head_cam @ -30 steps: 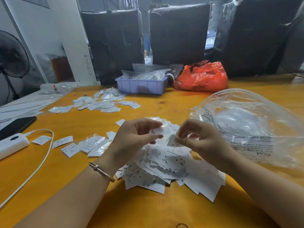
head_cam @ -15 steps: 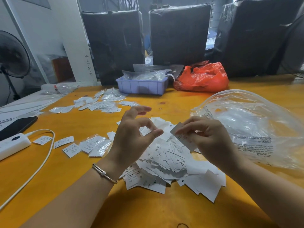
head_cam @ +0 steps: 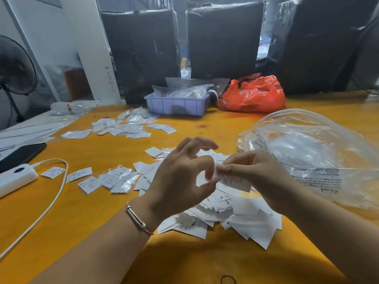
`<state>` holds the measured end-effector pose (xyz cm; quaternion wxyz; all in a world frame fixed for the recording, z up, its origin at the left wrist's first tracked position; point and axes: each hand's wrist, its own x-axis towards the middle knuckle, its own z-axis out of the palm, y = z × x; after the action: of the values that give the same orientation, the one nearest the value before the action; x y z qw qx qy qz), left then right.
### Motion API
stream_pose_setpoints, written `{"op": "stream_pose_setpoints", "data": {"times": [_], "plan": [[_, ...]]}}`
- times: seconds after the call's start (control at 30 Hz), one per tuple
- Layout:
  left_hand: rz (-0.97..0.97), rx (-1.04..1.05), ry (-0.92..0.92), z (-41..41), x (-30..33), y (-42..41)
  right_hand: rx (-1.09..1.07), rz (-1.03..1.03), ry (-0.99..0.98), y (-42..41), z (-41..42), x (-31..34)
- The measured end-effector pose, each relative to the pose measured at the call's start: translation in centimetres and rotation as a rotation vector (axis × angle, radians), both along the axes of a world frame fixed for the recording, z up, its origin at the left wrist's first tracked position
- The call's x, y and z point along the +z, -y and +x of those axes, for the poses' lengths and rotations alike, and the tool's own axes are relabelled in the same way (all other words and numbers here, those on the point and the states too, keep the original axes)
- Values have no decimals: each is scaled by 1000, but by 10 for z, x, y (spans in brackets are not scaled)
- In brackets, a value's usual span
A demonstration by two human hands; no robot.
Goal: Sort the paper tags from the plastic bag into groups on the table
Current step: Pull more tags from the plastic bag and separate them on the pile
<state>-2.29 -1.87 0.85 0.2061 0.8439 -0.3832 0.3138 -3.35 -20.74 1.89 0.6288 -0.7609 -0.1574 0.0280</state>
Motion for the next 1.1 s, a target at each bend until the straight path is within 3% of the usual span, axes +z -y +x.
{"op": "stream_pose_setpoints", "data": {"times": [0.23,0.8,0.9,1.03,1.1], "plan": [[-125,-57,-241,-1,-3,-3,-44,41,-24,3,2,-1],[-177,-29,-204,-3,-1,-3,-41,175,-136,3,5,-5],[-275,-68,-322,-4,2,-3,-63,186,-153,5,7,-4],[-621,-224,-682,-3,7,-8,-64,301,-208,8,9,-2],[-718,-248,-774,-1,8,-10,-72,326,-227,8,9,-3]]}}
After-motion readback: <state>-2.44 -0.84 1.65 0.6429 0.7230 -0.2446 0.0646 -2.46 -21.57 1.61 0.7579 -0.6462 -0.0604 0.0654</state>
